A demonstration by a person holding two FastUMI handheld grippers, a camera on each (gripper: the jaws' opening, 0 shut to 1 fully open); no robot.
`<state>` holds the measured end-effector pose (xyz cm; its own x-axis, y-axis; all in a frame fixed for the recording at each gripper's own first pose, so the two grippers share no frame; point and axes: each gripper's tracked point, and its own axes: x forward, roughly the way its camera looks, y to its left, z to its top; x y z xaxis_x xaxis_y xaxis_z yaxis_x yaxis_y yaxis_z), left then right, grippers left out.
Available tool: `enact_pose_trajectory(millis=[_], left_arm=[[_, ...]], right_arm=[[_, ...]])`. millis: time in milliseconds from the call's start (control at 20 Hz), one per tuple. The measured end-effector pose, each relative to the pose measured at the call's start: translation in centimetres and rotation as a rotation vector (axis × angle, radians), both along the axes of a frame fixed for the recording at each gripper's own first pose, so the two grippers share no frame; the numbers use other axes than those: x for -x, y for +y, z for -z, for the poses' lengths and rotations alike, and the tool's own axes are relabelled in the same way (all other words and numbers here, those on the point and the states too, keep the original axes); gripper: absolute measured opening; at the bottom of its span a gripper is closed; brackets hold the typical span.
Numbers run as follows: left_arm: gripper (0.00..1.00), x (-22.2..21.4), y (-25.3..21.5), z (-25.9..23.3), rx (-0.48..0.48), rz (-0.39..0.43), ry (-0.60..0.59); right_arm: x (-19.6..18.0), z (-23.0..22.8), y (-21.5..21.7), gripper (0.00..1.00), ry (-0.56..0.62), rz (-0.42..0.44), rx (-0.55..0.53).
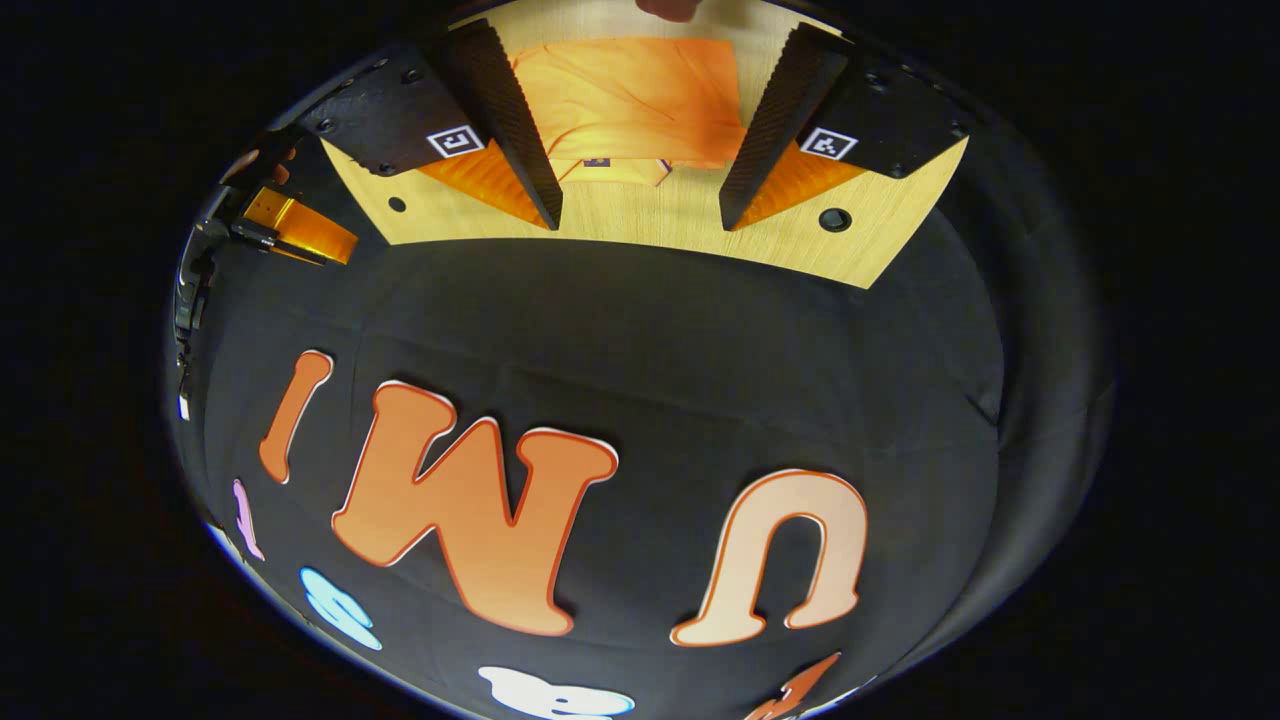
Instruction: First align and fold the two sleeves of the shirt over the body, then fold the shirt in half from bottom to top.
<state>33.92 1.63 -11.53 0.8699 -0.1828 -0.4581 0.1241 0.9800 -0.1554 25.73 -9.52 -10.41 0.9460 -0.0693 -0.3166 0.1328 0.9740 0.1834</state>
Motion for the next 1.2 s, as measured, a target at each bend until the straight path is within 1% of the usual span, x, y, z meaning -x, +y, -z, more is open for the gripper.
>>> enact_pose_trajectory(millis=[150,200,300,400,550,750,800,850,1000,1100,1150,1200], left_arm=[[0.98,3.3,0.8,-4.1,-0.054,-0.031,-0.116],[0.98,4.2,1.1,-5.3,-0.065,-0.047,-0.173],[0.98,6.5,1.6,-7.5,-0.052,-0.083,-0.248],[0.98,8.9,1.7,-9.2,-0.03,-0.103,-0.305],[0.98,11.7,2.8,-11.2,-0.074,-0.144,-0.381],[0.97,14.5,3.0,-12.1,-0.093,-0.176,-0.413],[0.94,15.3,3.4,-12.3,-0.106,-0.182,-0.425],[0.97,16.0,3.5,-12.4,-0.11,-0.184,-0.435],[0.98,17.3,3.4,-12.4,-0.096,-0.206,-0.44],[0.98,17.5,3.3,-12.1,-0.114,-0.208,-0.444],[0.97,17.7,3.0,-12.0,-0.122,-0.209,-0.441],[0.94,17.9,2.6,-11.9,-0.119,-0.205,-0.435]], right_arm=[[1.9,-2.7,1.1,0.96,-0.082,-0.019,0.062],[2.4,-3.5,1.6,0.96,-0.106,-0.031,0.077],[3.8,-4.7,2.5,0.96,-0.149,-0.058,0.095],[5.2,-6.2,4.5,0.96,-0.188,-0.1,0.105],[6.4,-7.8,6.7,0.96,-0.252,-0.143,0.143],[7.3,-8.5,10.1,0.96,-0.27,-0.208,0.115],[7.4,-8.6,10.5,0.97,-0.276,-0.216,0.119],[7.6,-8.7,10.9,0.97,-0.283,-0.225,0.124],[7.4,-9.0,12.0,0.97,-0.294,-0.23,0.125],[7.5,-9.6,12.2,0.97,-0.315,-0.231,0.132],[7.7,-9.7,12.2,1.0,-0.322,-0.228,0.144],[7.7,-9.8,12.2,0.97,-0.329,-0.227,0.156]])
